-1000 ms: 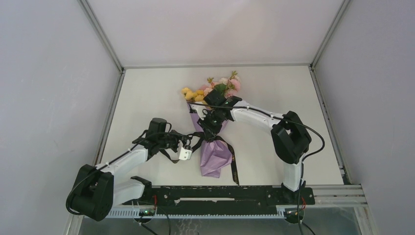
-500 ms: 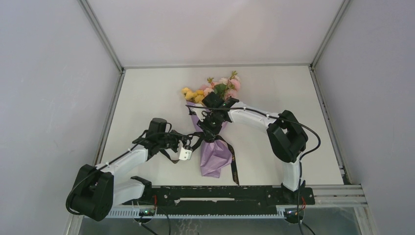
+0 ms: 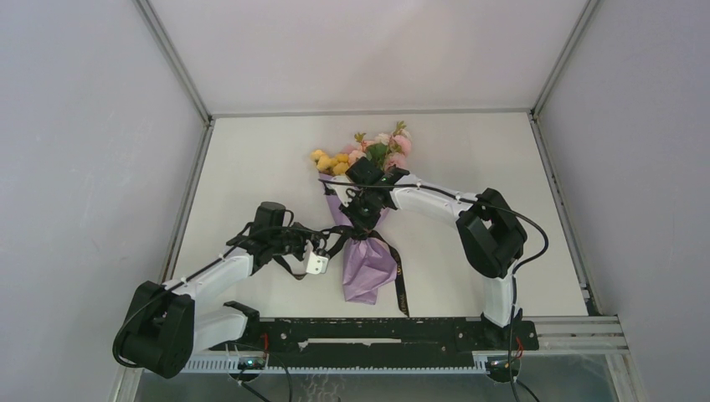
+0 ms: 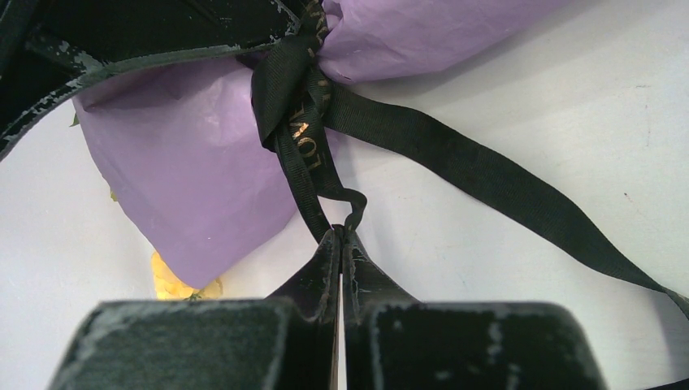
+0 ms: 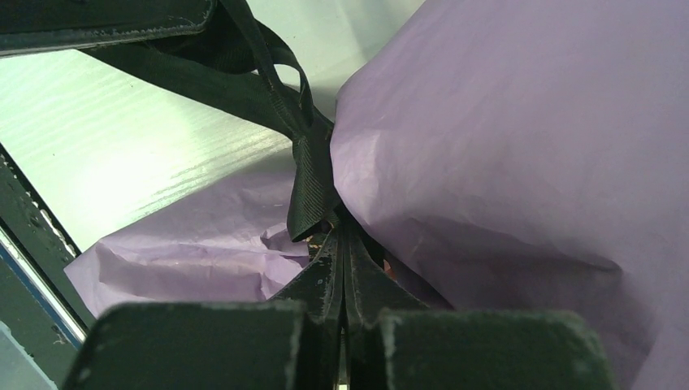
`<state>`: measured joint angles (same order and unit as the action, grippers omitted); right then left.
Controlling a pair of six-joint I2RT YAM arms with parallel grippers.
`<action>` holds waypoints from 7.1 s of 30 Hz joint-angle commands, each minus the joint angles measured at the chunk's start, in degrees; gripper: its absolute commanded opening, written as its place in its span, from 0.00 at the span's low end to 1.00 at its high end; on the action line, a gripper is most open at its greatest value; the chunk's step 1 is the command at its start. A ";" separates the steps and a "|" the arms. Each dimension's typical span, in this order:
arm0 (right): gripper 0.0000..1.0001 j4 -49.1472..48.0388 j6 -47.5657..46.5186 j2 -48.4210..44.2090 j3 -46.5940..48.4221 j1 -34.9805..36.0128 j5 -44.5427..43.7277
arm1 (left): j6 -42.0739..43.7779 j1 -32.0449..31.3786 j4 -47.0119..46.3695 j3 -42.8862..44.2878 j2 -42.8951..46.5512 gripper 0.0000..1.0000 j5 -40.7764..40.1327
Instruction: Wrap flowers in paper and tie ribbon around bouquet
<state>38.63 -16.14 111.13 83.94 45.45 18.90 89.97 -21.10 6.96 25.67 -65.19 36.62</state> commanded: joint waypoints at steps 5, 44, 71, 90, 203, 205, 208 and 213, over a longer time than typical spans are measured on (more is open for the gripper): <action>0.00 -1.49 2.13 -6.22 0.57 -1.46 2.03 | -0.14 -0.21 -0.63 0.32 0.70 0.00 1.59; 0.00 -16.58 14.08 -12.27 -7.81 -7.56 7.81 | -7.08 -2.65 10.03 7.46 3.95 0.60 9.77; 0.15 -8.41 8.20 -2.32 -3.71 -9.92 22.32 | -21.89 -14.39 -15.54 6.59 -9.07 0.71 -2.00; 0.23 -8.82 6.98 -0.23 -3.74 -9.69 28.53 | -17.19 -14.60 -21.34 4.29 -12.04 0.05 -6.84; 0.33 -9.09 8.21 5.42 -0.51 -6.91 34.54 | -3.82 -14.92 -9.69 3.38 -11.26 0.15 -7.37; 0.33 -8.94 7.99 5.26 -0.70 -6.94 34.48 | -5.50 -14.84 -11.05 3.56 -11.19 0.15 -7.70; 0.33 -8.92 7.81 4.98 -0.98 -7.05 34.45 | -6.53 -14.63 -11.18 3.65 -10.97 0.16 -7.16; 0.26 -8.79 7.73 5.13 -0.67 -7.12 34.25 | -6.86 -14.06 -11.18 3.91 -10.58 0.16 -5.89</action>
<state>30.26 -7.05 116.53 81.71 38.17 51.68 84.64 -35.53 -0.60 29.78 -76.51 29.43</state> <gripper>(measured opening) 0.291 0.156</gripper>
